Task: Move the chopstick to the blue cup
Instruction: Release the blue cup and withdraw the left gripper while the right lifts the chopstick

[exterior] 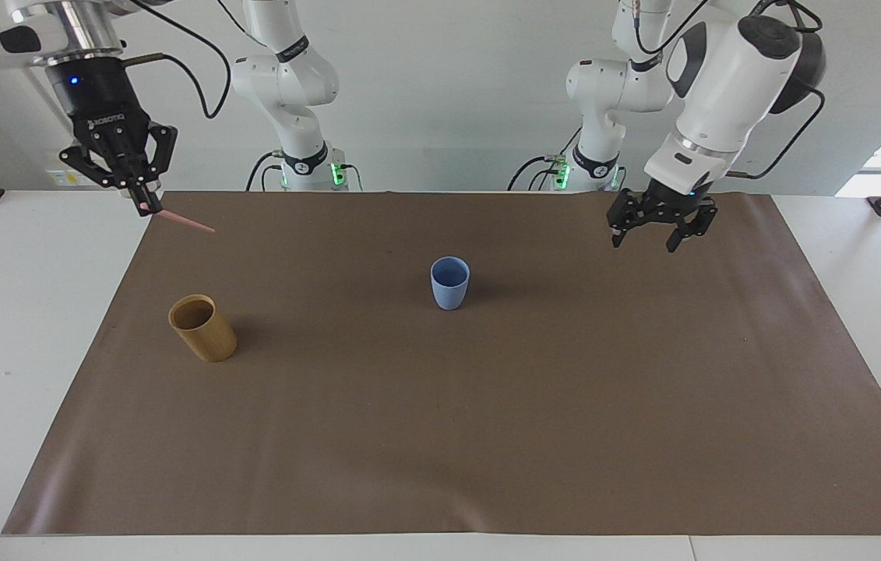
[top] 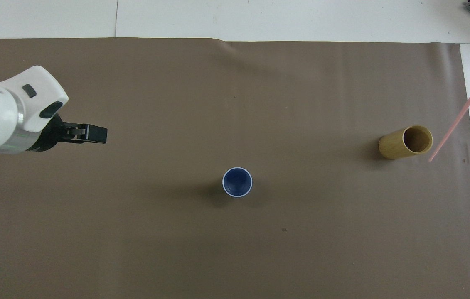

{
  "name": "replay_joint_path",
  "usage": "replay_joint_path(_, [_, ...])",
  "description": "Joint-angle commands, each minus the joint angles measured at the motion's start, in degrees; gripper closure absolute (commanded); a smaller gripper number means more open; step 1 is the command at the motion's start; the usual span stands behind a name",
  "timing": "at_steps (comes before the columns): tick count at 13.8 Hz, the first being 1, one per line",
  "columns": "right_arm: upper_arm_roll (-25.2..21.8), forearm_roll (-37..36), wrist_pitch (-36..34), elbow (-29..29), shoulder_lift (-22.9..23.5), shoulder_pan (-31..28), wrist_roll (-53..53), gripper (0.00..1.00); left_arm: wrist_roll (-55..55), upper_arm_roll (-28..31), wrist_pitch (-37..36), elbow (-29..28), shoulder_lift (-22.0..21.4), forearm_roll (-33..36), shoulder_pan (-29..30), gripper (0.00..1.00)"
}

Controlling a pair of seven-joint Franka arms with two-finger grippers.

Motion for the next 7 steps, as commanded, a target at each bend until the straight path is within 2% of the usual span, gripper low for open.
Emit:
replay_joint_path(1, [6.5, -6.9, -2.9, 3.1, -1.0, -0.2, 11.3, 1.0, 5.8, -0.8, -7.4, 7.6, 0.8, 1.7, 5.5, 0.0])
replay_joint_path(4, [12.1, -10.4, -3.1, 3.1, -1.5, -0.2, 17.1, 1.0, 9.9, -0.8, -14.1, 14.0, 1.3, 1.8, 9.1, 0.0])
replay_joint_path(7, [16.0, -13.1, -3.1, 2.8, -1.9, -0.1, 19.5, 1.0, 10.0, -0.6, -19.2, 17.8, 2.7, 1.7, 9.5, 0.0])
